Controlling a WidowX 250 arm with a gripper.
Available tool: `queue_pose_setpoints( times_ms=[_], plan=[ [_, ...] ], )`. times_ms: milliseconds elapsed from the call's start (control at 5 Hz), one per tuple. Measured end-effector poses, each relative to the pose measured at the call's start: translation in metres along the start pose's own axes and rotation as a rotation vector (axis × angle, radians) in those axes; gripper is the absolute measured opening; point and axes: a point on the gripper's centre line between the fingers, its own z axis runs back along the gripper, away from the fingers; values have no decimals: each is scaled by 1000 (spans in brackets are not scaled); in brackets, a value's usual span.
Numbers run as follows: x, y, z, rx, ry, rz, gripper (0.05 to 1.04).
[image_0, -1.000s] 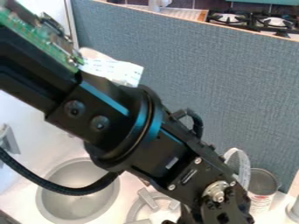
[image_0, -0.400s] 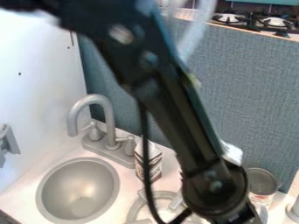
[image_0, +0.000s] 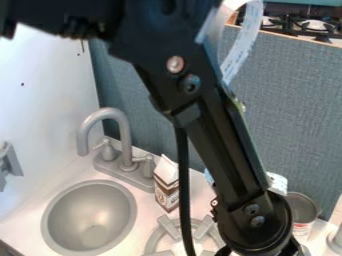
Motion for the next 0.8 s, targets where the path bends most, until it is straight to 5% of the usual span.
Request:
queue_pose_setpoints(
  times_ms=[800],
  plan=[
    [24, -15, -33, -94, 31, -14, 956]
  ],
)
